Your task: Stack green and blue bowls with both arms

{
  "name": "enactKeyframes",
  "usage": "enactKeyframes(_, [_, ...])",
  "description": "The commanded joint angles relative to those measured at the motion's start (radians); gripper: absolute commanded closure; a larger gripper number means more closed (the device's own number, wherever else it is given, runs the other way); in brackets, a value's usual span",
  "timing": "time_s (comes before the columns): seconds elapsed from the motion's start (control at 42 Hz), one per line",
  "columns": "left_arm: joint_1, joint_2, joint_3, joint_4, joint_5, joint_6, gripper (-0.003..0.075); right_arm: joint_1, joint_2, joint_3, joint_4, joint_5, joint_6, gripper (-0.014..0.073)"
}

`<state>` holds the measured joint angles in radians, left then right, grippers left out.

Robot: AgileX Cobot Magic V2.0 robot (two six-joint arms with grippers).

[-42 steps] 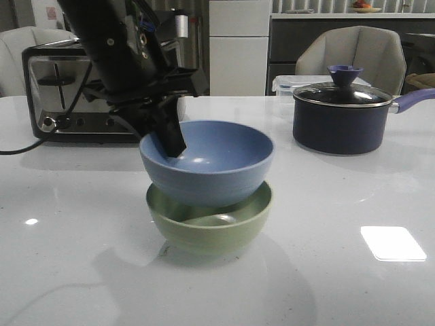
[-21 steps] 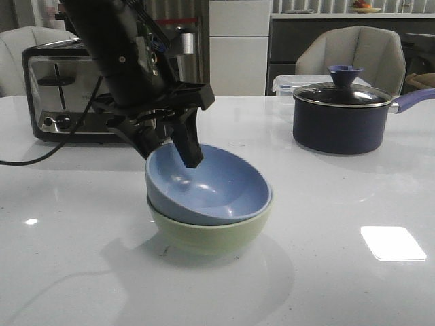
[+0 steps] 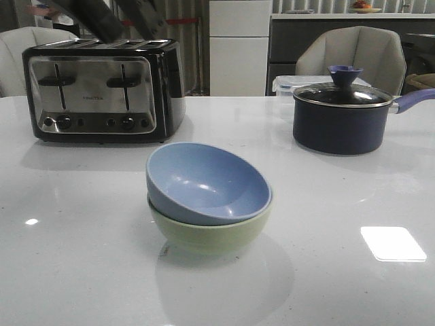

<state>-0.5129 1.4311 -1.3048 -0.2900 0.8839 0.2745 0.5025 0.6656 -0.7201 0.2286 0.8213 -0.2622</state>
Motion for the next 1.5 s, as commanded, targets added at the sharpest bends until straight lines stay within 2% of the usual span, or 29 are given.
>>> enactKeyframes(0.0, [-0.007,-0.168,0.058,-0.013,-0.083,0.039,0.0274,0.002,-0.002,-0.027,0.007,-0.061,-0.013,0.0209])
enactKeyframes(0.333, [-0.007,-0.549,0.358,0.060,-0.139,0.039,0.0274,0.002,-0.002,-0.027,0.007,-0.061,-0.013,0.0209])
enactKeyframes(0.595, [-0.007,-0.751,0.550,0.064,-0.187,0.039,0.0274,0.002,-0.002,-0.027,0.007,-0.061,-0.013,0.0209])
enactKeyframes(0.786, [-0.007,-0.781,0.585,0.090,-0.187,0.039,0.0274,0.001,-0.002,-0.027,0.000,-0.052,-0.011,0.0209])
enactKeyframes(0.881, [-0.007,-0.779,0.585,0.097,-0.187,0.039,0.0274,-0.010,-0.002,-0.027,-0.036,-0.047,0.060,0.0211])
enactKeyframes(0.976, [-0.007,-0.777,0.585,0.098,-0.188,0.039,0.0274,-0.030,-0.002,-0.027,-0.126,-0.029,0.138,0.0221])
enactKeyframes(1.143, [-0.007,-0.777,0.585,0.117,-0.213,0.034,0.0278,-0.034,-0.002,-0.027,-0.141,-0.016,0.142,0.0221])
enactKeyframes(1.405, [-0.007,-0.777,0.585,0.163,-0.260,-0.025,0.0407,-0.034,-0.002,-0.027,-0.139,-0.016,0.170,0.0223])
enactKeyframes(1.476, [-0.007,-0.777,0.585,0.163,-0.260,-0.025,0.0454,-0.034,-0.002,-0.027,-0.139,-0.016,0.172,0.0256])
